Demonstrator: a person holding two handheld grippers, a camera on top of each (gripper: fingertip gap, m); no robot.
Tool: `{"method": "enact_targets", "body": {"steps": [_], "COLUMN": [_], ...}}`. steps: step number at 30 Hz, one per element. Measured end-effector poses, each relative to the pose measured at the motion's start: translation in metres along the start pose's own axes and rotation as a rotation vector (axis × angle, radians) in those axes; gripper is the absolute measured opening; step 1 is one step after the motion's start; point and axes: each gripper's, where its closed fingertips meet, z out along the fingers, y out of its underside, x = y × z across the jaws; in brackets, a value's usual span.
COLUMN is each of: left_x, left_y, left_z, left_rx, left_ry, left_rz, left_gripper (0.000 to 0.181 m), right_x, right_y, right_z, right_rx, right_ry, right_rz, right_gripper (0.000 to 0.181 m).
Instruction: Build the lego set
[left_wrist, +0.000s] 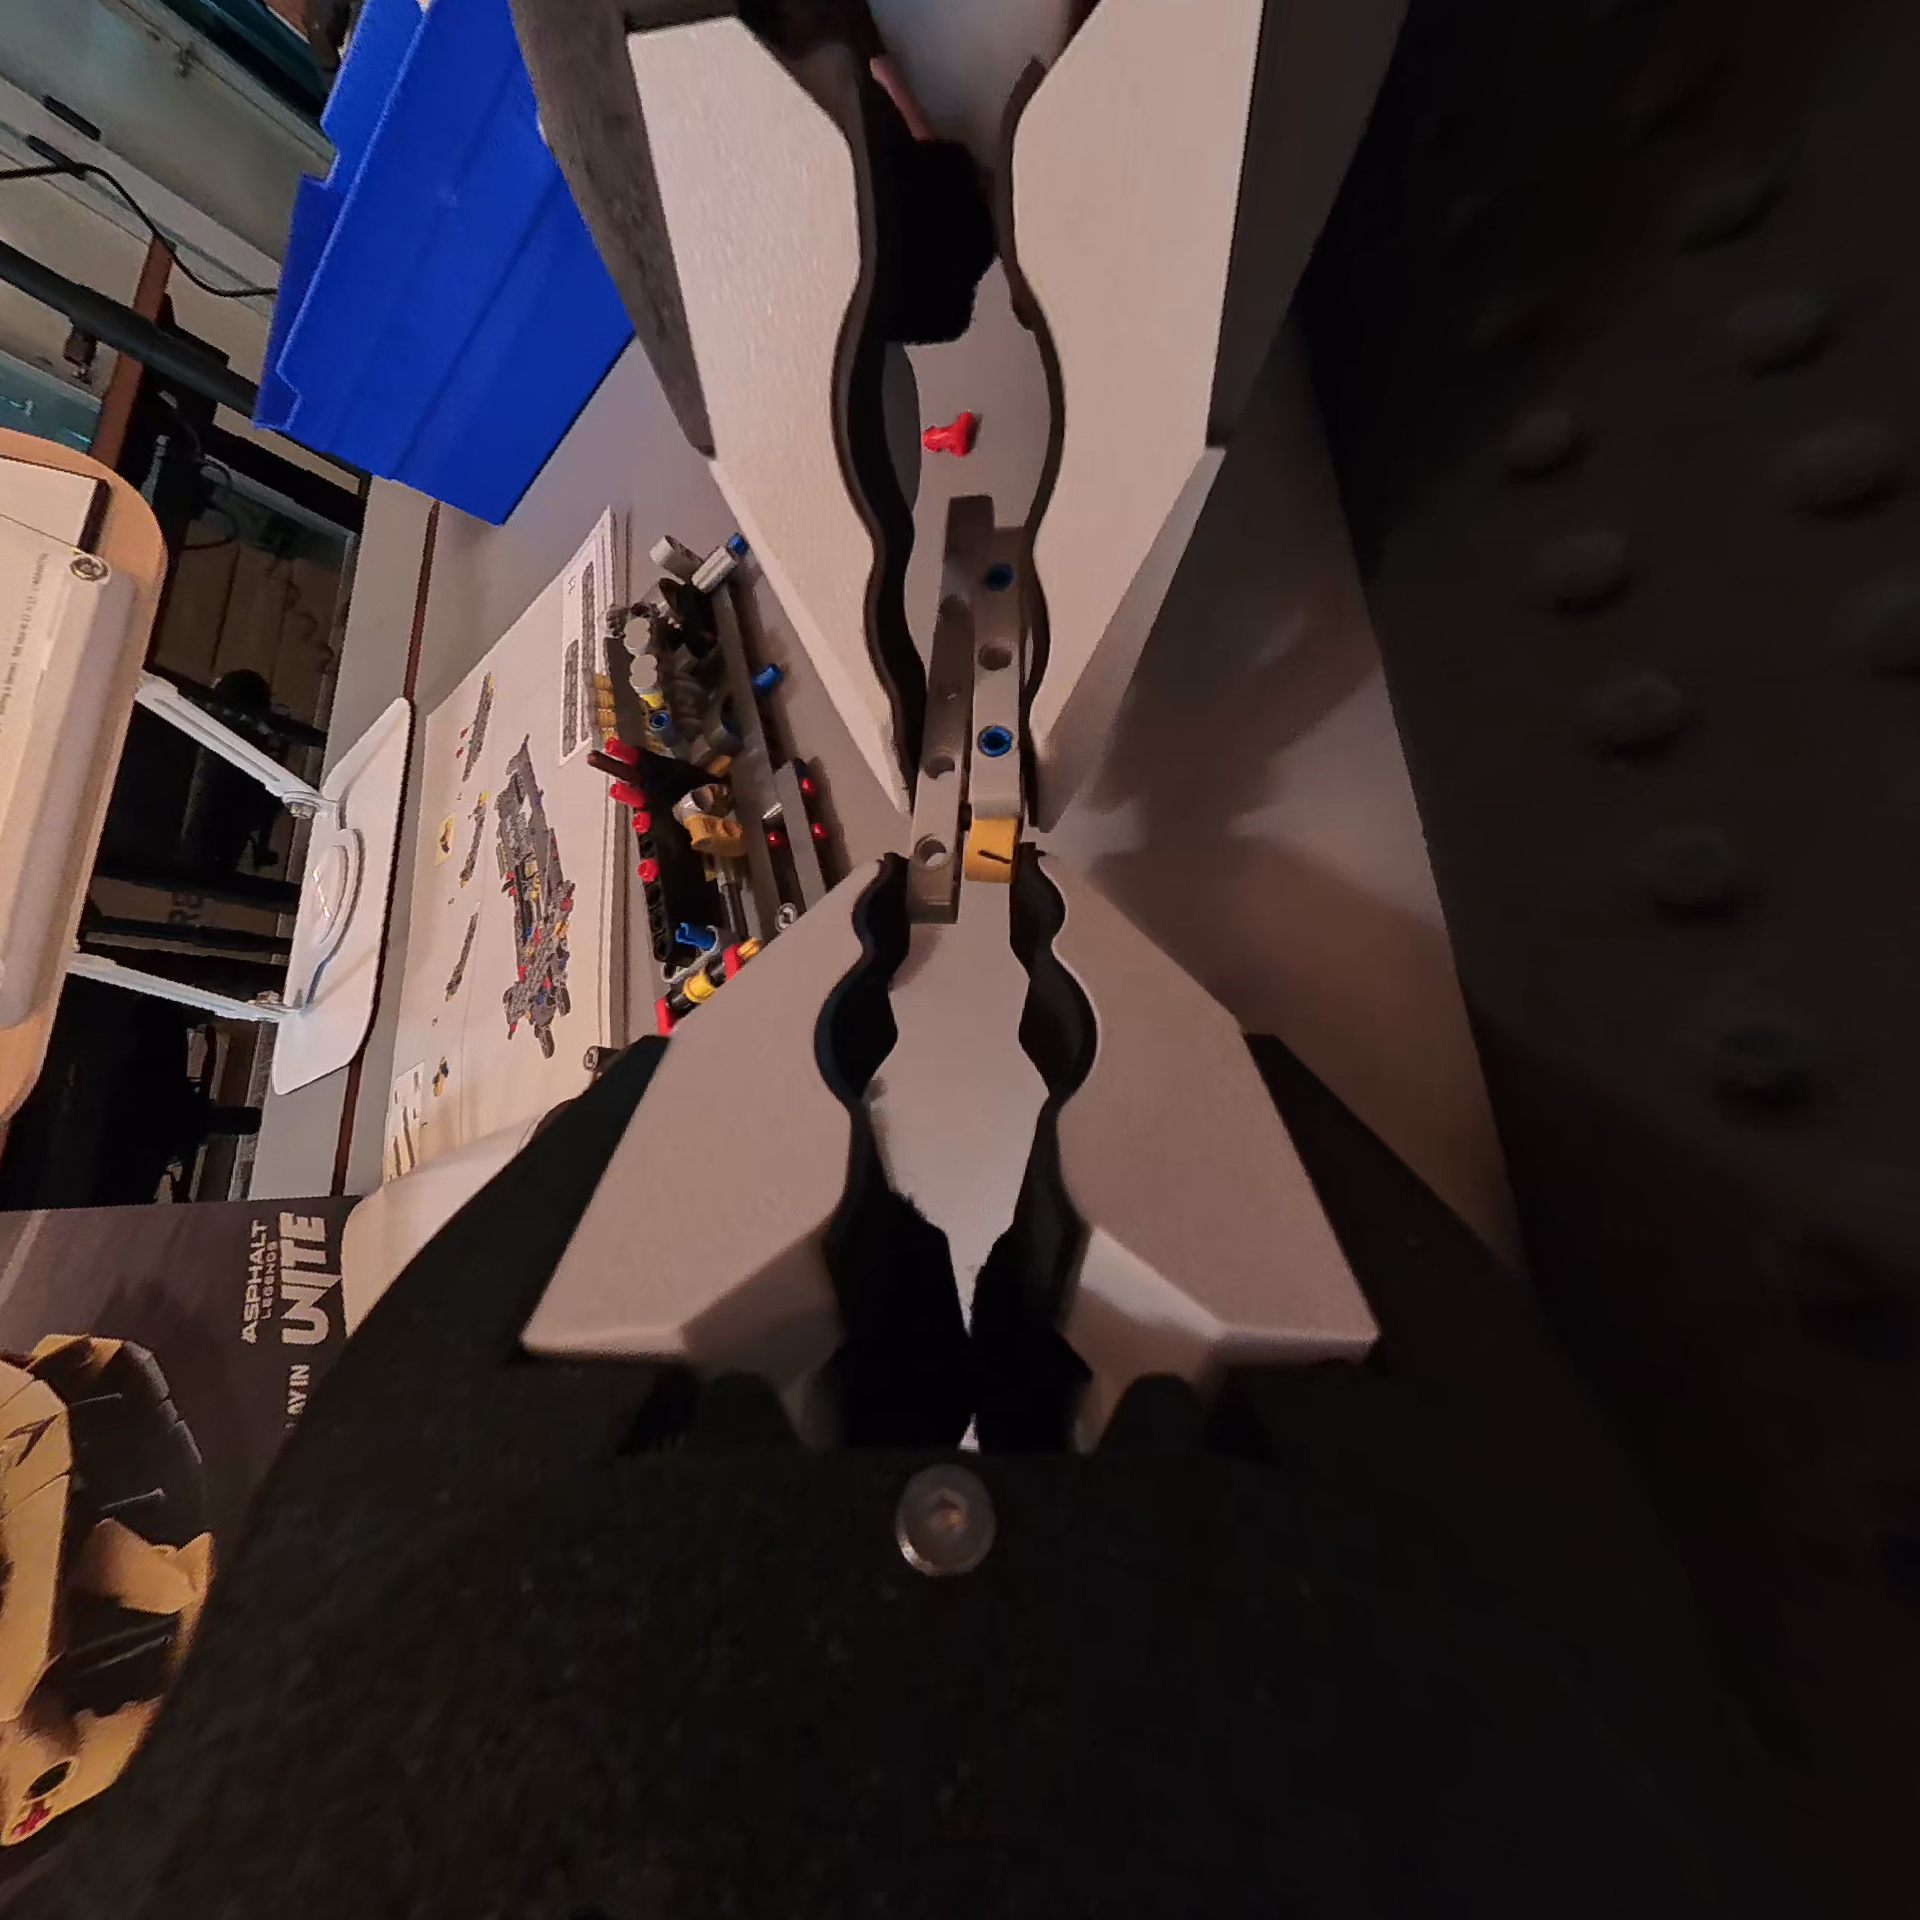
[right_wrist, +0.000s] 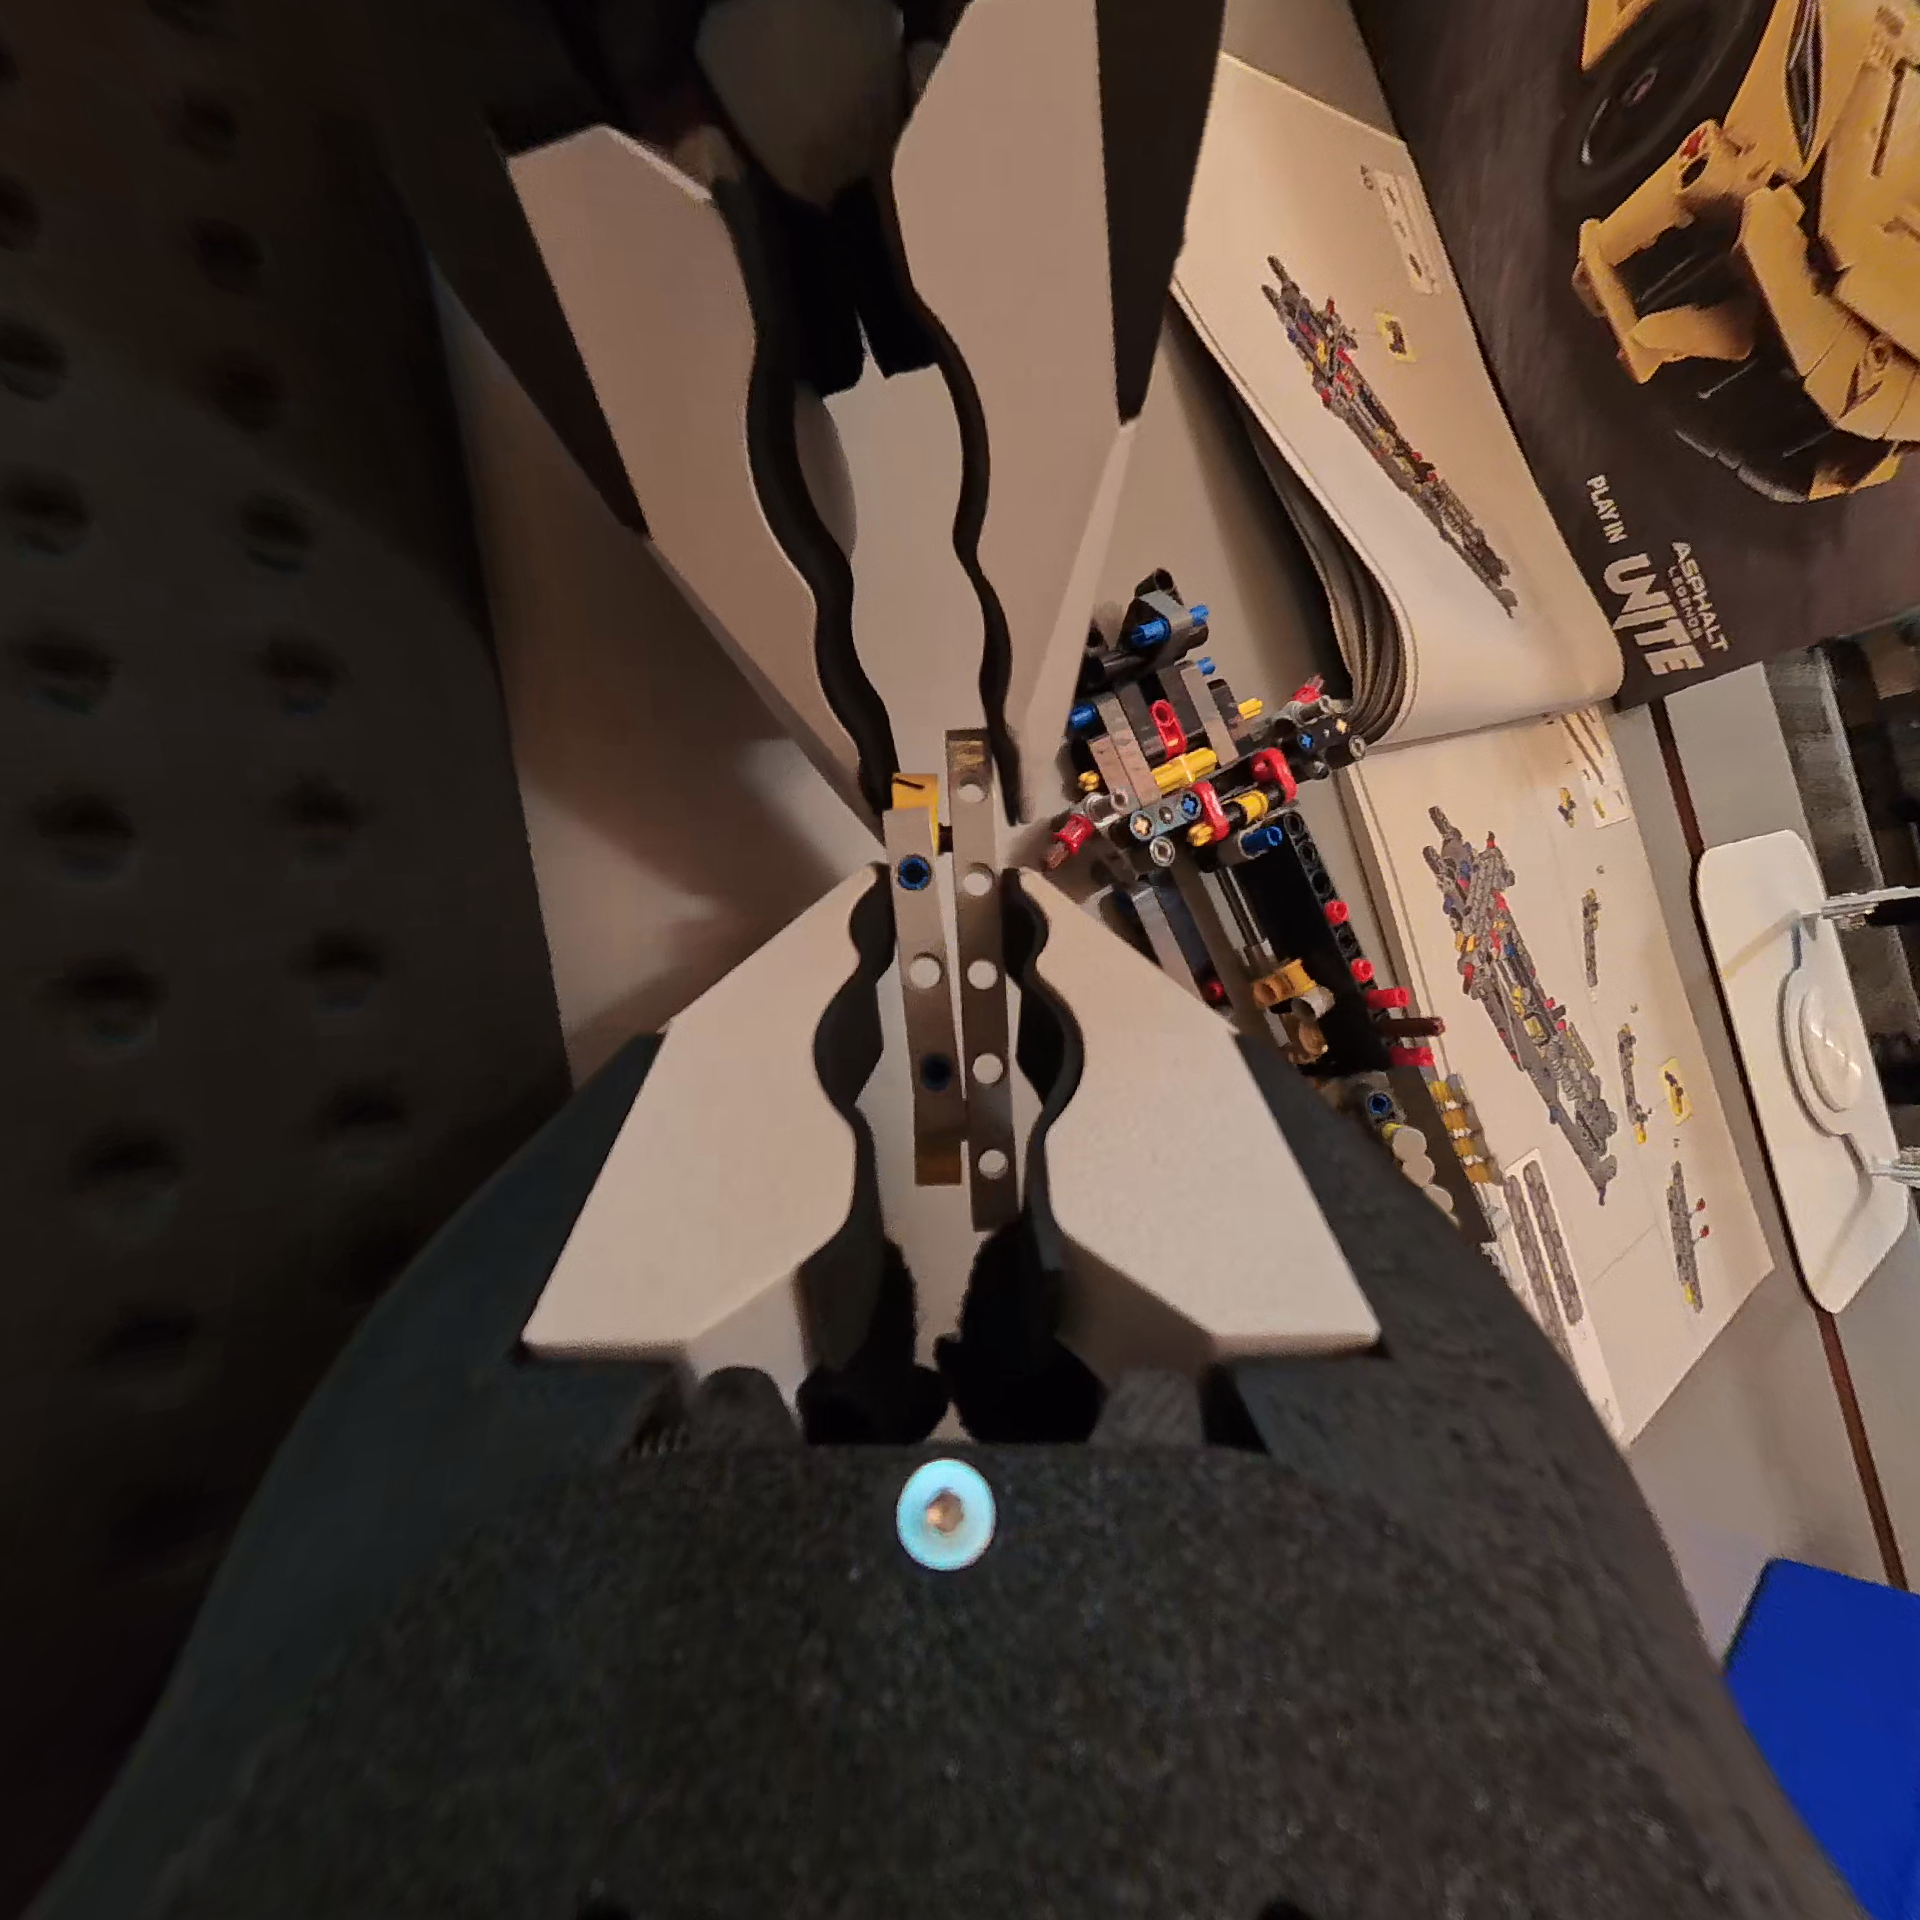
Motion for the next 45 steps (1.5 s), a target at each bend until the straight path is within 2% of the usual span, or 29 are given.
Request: {"method": "enact_targets", "body": {"steps": [14,15,17,21,25,27,29,32,34,35,36,41,43,45], "left_x": [-0.002,-0.005,-0.012,-0.017,-0.01,-0.007,-0.004,0.003,0.006,0.006,0.007,0.001,0.0,-0.001], "left_y": [-0.006,-0.004,0.001,-0.007,-0.01,-0.013,-0.014,-0.016,-0.021,-0.022,-0.022,-0.007,-0.003,-0.007], "left_z": [-0.002,-0.003,-0.007,-0.014,-0.012,-0.011,-0.01,-0.01,-0.011,-0.012,-0.012,-0.006,-0.004,-0.003], "left_rx": [0.054,0.049,0.048,0.111,0.12,0.127,0.129,0.132,0.151,0.155,0.148,0.061,0.038,0.046], "left_ry": [0.008,0.0,-0.028,-0.022,-0.013,0.001,0.008,0.028,0.021,0.011,0.005,-0.035,-0.038,-0.044], "left_rz": [-0.056,-0.065,-0.069,-0.108,-0.069,-0.066,-0.047,-0.019,0.028,0.056,0.077,0.081,0.051,0.027], "left_gripper": [0.016,0.016,0.016,0.015,0.015,0.015,0.015,0.015,0.015,0.015,0.015,0.016,0.031,0.033], "right_x": [0.001,0.004,0.014,0.017,0.017,0.014,0.013,0.007,0.0,-0.001,-0.001,0.008,0.014,0.019], "right_y": [0.0,0.002,0.016,0.025,0.027,0.035,0.034,0.037,0.034,0.033,0.034,0.037,0.036,0.033], "right_z": [-0.003,-0.007,-0.017,-0.024,-0.018,-0.013,-0.009,-0.003,-0.003,-0.003,-0.003,-0.001,0.0,-0.001], "right_rx": [0.047,0.042,0.001,-0.001,-0.033,-0.077,-0.058,-0.056,-0.02,-0.012,-0.015,-0.074,-0.095,-0.108], "right_ry": [-0.075,-0.062,-0.016,-0.038,0.008,0.005,0.011,-0.028,-0.067,-0.072,-0.071,0.0,0.049,0.097], "right_rz": [0.103,0.103,0.088,0.112,0.033,0.003,-0.005,-0.011,-0.027,-0.033,-0.049,-0.125,-0.139,-0.183], "right_gripper": [0.017,0.02,0.038,0.04,0.026,0.027,0.027,0.037,0.035,0.027,0.02,0.018,0.017,0.017]}}
